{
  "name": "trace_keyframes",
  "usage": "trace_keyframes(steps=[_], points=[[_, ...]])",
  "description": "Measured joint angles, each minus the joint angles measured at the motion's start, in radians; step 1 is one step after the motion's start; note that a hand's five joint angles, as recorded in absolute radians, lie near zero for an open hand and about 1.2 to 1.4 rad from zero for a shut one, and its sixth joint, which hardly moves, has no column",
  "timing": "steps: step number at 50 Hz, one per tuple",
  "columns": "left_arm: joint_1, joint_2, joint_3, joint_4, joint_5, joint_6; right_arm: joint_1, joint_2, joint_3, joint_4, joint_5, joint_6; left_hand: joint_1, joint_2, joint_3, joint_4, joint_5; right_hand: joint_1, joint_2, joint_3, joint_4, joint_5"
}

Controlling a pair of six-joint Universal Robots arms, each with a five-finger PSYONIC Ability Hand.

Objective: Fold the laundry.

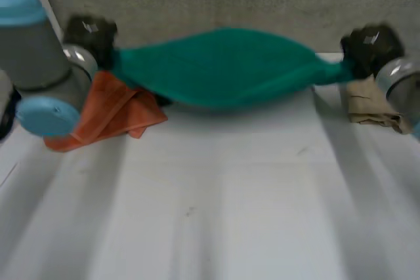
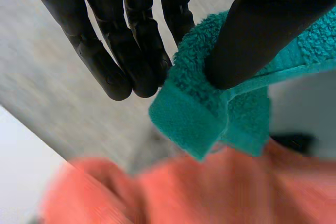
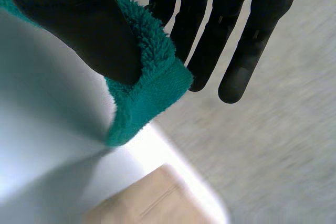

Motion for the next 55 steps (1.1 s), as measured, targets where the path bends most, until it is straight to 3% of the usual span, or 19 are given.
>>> trace_keyframes(steps=[8, 17, 24, 30, 36, 43, 52, 55], points=[[-0.034, -0.045, -0.179, -0.049, -0.036, 0.009, -0.042, 0.006, 0.186, 0.092, -0.023, -0.131, 0.000, 0.000, 0.000, 0.000, 0.000, 0.000, 0.000, 0.000, 0.000, 0.000], [-0.028, 0.120, -0.437, -0.261, -0.083, 0.055, -0.175, -0.199, 0.412, 0.338, -0.116, -0.359, 0.000, 0.000, 0.000, 0.000, 0.000, 0.000, 0.000, 0.000, 0.000, 0.000], [0.002, 0.287, -0.643, -0.407, -0.033, 0.163, -0.278, -0.298, 0.495, 0.626, -0.144, -0.638, 0.000, 0.000, 0.000, 0.000, 0.000, 0.000, 0.000, 0.000, 0.000, 0.000], [0.019, 0.306, -0.663, -0.416, -0.009, 0.244, -0.268, -0.279, 0.502, 0.634, -0.143, -0.668, 0.000, 0.000, 0.000, 0.000, 0.000, 0.000, 0.000, 0.000, 0.000, 0.000], [-0.011, 0.213, -0.500, -0.368, -0.036, 0.260, -0.209, -0.210, 0.457, 0.426, -0.116, -0.497, 0.000, 0.000, 0.000, 0.000, 0.000, 0.000, 0.000, 0.000, 0.000, 0.000], [-0.057, -0.020, -0.106, -0.337, -0.108, 0.219, -0.128, -0.085, 0.344, 0.158, -0.008, -0.297, 0.000, 0.000, 0.000, 0.000, 0.000, 0.000, 0.000, 0.000, 0.000, 0.000], [-0.093, -0.311, 0.346, -0.416, -0.181, 0.210, -0.068, 0.067, 0.206, -0.048, 0.104, -0.268, 0.000, 0.000, 0.000, 0.000, 0.000, 0.000, 0.000, 0.000, 0.000, 0.000], [-0.099, -0.371, 0.435, -0.422, -0.184, 0.224, -0.056, 0.107, 0.169, -0.088, 0.125, -0.272, -0.106, -0.135, -0.128, -0.135, -0.107, -0.060, -0.064, -0.065, -0.064, -0.049]])
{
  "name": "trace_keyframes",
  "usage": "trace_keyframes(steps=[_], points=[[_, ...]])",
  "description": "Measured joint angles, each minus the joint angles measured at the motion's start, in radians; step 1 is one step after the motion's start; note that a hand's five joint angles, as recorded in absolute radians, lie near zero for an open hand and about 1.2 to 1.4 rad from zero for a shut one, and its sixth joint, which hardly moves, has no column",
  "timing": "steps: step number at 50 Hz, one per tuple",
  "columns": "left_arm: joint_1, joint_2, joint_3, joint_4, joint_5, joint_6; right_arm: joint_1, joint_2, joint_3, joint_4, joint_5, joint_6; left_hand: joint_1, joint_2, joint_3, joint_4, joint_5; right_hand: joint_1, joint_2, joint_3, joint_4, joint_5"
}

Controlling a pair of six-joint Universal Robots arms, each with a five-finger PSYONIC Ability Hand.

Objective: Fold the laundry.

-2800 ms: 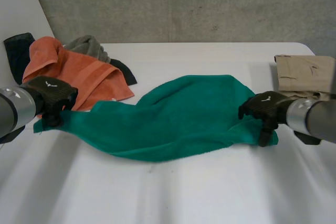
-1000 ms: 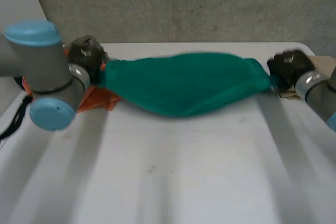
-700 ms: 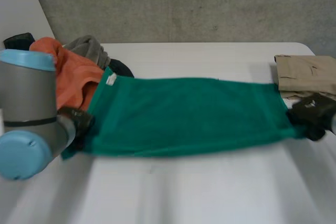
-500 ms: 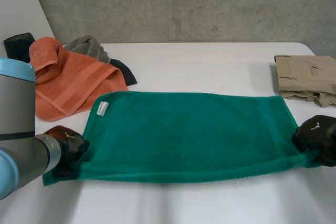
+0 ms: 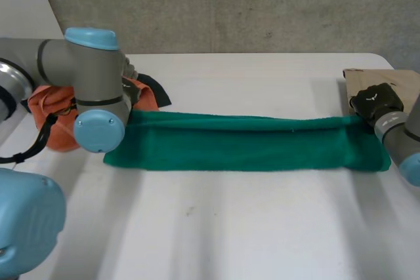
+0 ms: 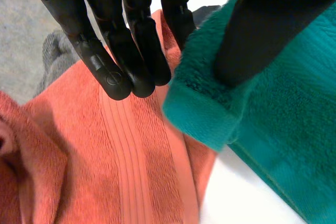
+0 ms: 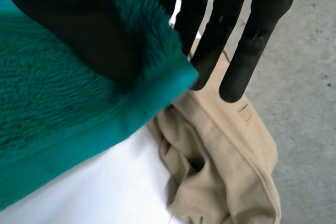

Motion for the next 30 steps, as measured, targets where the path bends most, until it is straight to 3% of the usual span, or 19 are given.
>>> trace_keyframes(steps=[1, 3, 4, 6, 13, 21, 30], points=[[-0.004, -0.027, 0.036, 0.002, 0.001, 0.014, 0.008, 0.024, -0.022, -0.013, 0.014, -0.003, -0.324, -0.283, -0.279, -0.284, -0.282, -0.236, -0.245, -0.237, -0.234, -0.256], [-0.010, -0.050, 0.063, 0.008, 0.003, 0.034, 0.018, 0.049, -0.047, -0.019, 0.038, -0.007, -0.576, -0.519, -0.489, -0.500, -0.496, -0.564, -0.573, -0.537, -0.530, -0.568], [-0.013, -0.056, 0.069, 0.012, 0.004, 0.045, 0.022, 0.058, -0.056, -0.017, 0.049, -0.008, -0.786, -0.708, -0.701, -0.716, -0.705, -0.676, -0.691, -0.673, -0.665, -0.709], [-0.018, -0.062, 0.073, 0.022, 0.006, 0.069, 0.031, 0.075, -0.075, -0.002, 0.079, -0.010, -0.859, -0.835, -0.829, -0.840, -0.828, -0.829, -0.864, -0.866, -0.864, -0.890], [-0.020, 0.011, -0.021, 0.072, 0.027, 0.136, 0.042, 0.059, -0.100, 0.111, 0.112, 0.017, -0.859, -0.860, -0.855, -0.865, -0.843, -0.845, -0.900, -0.920, -0.918, -0.926], [0.005, 0.130, -0.219, 0.209, 0.131, 0.191, 0.040, 0.027, -0.126, 0.182, -0.042, 0.129, -0.859, -0.860, -0.855, -0.865, -0.843, -0.845, -0.900, -0.920, -0.918, -0.926], [0.022, 0.055, -0.224, 0.281, 0.191, 0.324, 0.071, 0.169, -0.288, 0.289, -0.122, 0.160, -0.859, -0.860, -0.855, -0.865, -0.843, -0.845, -0.900, -0.920, -0.918, -0.926]])
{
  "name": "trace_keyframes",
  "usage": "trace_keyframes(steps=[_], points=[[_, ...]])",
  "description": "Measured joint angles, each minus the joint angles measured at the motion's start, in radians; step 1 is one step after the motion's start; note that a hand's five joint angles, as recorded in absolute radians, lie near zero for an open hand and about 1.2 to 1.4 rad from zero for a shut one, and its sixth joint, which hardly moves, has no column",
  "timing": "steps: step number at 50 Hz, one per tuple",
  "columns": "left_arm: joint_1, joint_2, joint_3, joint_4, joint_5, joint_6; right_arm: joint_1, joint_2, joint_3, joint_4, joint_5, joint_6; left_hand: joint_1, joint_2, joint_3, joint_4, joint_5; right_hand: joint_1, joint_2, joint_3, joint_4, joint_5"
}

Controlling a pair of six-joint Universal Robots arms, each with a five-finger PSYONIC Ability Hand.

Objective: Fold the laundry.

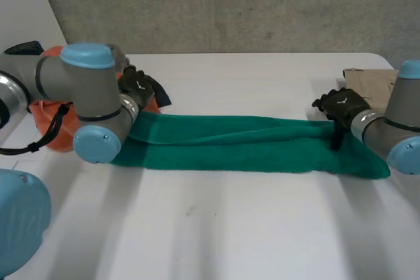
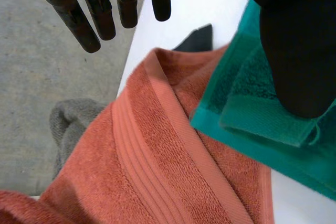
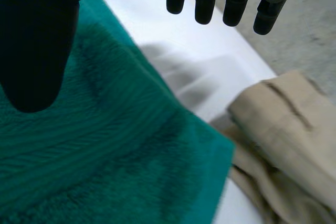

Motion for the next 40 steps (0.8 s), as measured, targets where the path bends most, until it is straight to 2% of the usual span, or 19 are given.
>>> trace_keyframes(steps=[6, 13, 17, 21, 27, 33, 40], points=[[0.007, -0.081, 0.088, 0.015, 0.002, 0.021, 0.015, 0.092, -0.119, 0.035, 0.026, 0.003, 0.000, 0.000, 0.000, 0.000, 0.000, 0.000, 0.000, 0.000, 0.000, 0.000], [0.018, -0.210, 0.291, 0.069, 0.032, -0.017, 0.034, 0.190, -0.240, -0.089, 0.126, 0.028, 0.000, 0.000, 0.000, 0.000, 0.000, 0.000, 0.000, 0.000, 0.000, 0.000], [0.022, -0.243, 0.385, 0.104, 0.028, -0.096, 0.046, 0.207, -0.253, -0.222, 0.178, 0.038, 0.000, 0.000, 0.000, 0.000, 0.000, 0.000, 0.000, 0.000, 0.000, -0.001], [0.021, -0.221, 0.389, 0.118, 0.024, -0.186, 0.053, 0.184, -0.223, -0.283, 0.195, 0.041, 0.000, 0.000, 0.000, 0.000, 0.000, 0.000, 0.000, 0.000, 0.000, -0.001], [0.021, -0.139, 0.281, 0.124, 0.048, -0.244, 0.049, 0.114, -0.145, -0.256, 0.161, 0.045, 0.000, 0.000, 0.000, 0.000, 0.000, 0.000, 0.000, 0.000, 0.000, -0.001], [0.020, -0.038, 0.113, 0.149, 0.099, -0.230, 0.033, 0.038, -0.066, -0.172, 0.088, 0.058, 0.000, 0.000, 0.000, 0.000, 0.000, 0.000, 0.000, 0.000, 0.000, -0.001], [0.008, -0.002, 0.022, 0.148, 0.147, -0.215, 0.029, 0.035, -0.074, -0.129, 0.042, 0.091, 0.000, 0.000, 0.000, 0.000, 0.000, 0.000, 0.000, 0.000, 0.000, -0.001]])
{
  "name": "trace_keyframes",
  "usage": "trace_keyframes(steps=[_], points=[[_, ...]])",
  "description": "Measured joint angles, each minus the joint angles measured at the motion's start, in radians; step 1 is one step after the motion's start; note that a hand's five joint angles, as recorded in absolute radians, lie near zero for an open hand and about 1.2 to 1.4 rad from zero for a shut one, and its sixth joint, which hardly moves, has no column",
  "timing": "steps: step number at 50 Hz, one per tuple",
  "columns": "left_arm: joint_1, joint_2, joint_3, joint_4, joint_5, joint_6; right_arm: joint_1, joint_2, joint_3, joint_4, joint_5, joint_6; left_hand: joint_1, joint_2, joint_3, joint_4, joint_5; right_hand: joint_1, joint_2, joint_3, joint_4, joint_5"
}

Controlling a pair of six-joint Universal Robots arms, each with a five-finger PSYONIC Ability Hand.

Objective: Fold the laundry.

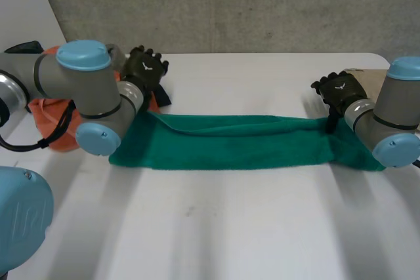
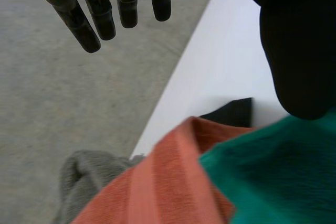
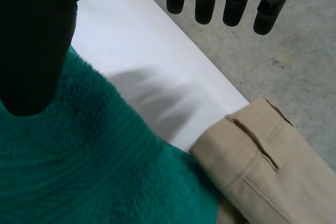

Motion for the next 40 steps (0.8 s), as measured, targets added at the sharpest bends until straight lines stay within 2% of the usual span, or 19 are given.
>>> trace_keyframes(steps=[7, 11, 21, 26, 33, 34, 40], points=[[-0.005, -0.057, 0.034, -0.047, 0.027, 0.026, 0.025, 0.073, -0.097, 0.011, -0.016, 0.051, 0.000, 0.000, 0.000, 0.000, 0.000, 0.000, 0.000, 0.000, 0.000, 0.000], [0.000, -0.132, 0.124, -0.053, 0.023, 0.034, 0.046, 0.142, -0.188, 0.015, -0.005, 0.063, 0.000, 0.000, 0.000, 0.000, 0.000, 0.000, 0.000, 0.000, 0.000, 0.000], [0.015, -0.355, 0.518, -0.045, -0.007, 0.043, 0.082, 0.292, -0.394, -0.081, 0.114, 0.057, 0.000, 0.000, 0.000, 0.000, 0.000, 0.000, 0.000, 0.000, 0.000, 0.000], [0.012, -0.376, 0.618, -0.079, -0.024, 0.022, 0.093, 0.307, -0.419, -0.167, 0.158, 0.051, 0.000, 0.000, 0.000, 0.000, 0.000, 0.000, 0.000, 0.000, 0.000, 0.000], [0.015, -0.286, 0.510, -0.089, -0.022, -0.028, 0.080, 0.238, -0.337, -0.179, 0.154, 0.056, 0.000, 0.000, 0.000, 0.000, 0.000, 0.000, 0.000, 0.000, 0.000, 0.000], [0.021, -0.221, 0.412, -0.077, -0.018, -0.052, 0.067, 0.181, -0.270, -0.161, 0.140, 0.064, 0.000, 0.000, 0.000, 0.000, 0.000, 0.000, 0.000, 0.000, 0.000, 0.000], [0.029, -0.063, 0.174, -0.039, -0.008, -0.079, 0.021, 0.037, -0.118, -0.054, 0.070, 0.082, 0.000, 0.000, 0.000, 0.000, 0.000, 0.000, 0.000, 0.000, 0.000, 0.000]])
